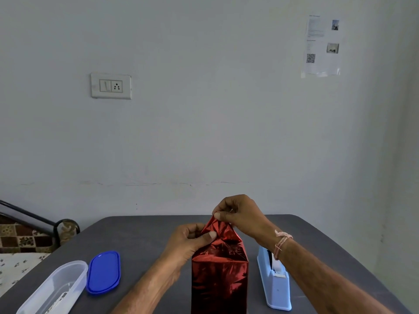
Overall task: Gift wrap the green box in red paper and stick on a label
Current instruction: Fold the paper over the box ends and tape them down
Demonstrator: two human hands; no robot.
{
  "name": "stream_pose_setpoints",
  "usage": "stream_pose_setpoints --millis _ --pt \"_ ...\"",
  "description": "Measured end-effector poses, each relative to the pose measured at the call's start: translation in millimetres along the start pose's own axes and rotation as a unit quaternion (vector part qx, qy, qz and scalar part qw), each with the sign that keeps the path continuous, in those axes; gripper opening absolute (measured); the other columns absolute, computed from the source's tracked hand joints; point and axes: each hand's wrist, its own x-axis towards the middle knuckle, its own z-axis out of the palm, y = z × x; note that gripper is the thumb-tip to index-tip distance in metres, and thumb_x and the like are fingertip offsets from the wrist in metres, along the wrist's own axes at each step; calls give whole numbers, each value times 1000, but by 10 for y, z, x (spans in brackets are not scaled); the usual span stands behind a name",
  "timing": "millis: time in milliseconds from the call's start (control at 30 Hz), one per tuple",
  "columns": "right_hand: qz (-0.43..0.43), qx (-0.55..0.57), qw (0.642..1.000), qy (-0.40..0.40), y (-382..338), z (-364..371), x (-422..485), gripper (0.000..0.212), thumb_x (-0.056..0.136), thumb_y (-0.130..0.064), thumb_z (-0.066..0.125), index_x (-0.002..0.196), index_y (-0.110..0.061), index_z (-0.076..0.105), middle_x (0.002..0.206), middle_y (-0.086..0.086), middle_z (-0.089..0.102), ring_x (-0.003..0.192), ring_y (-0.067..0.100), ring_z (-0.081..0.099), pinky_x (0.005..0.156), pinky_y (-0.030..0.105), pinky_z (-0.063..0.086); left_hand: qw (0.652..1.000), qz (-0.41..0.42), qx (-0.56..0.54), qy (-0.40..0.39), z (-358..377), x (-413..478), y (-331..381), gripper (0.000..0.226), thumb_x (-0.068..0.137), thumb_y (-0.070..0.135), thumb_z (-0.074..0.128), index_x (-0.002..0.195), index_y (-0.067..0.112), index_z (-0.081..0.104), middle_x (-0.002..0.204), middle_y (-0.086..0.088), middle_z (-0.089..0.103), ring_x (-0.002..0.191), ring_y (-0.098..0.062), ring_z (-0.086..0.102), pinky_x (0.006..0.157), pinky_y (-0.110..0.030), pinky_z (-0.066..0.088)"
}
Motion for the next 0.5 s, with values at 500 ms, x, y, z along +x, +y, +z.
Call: stream_pose_setpoints --millis 500 --pt "34 117 992 1 183 32 -223 11 91 -25 78 100 -18 77 95 9 77 81 23 74 81 35 62 999 -10 -15 30 57 7 7 23 88 17 78 100 -3 77 91 -20 79 77 -25 76 65 -25 60"
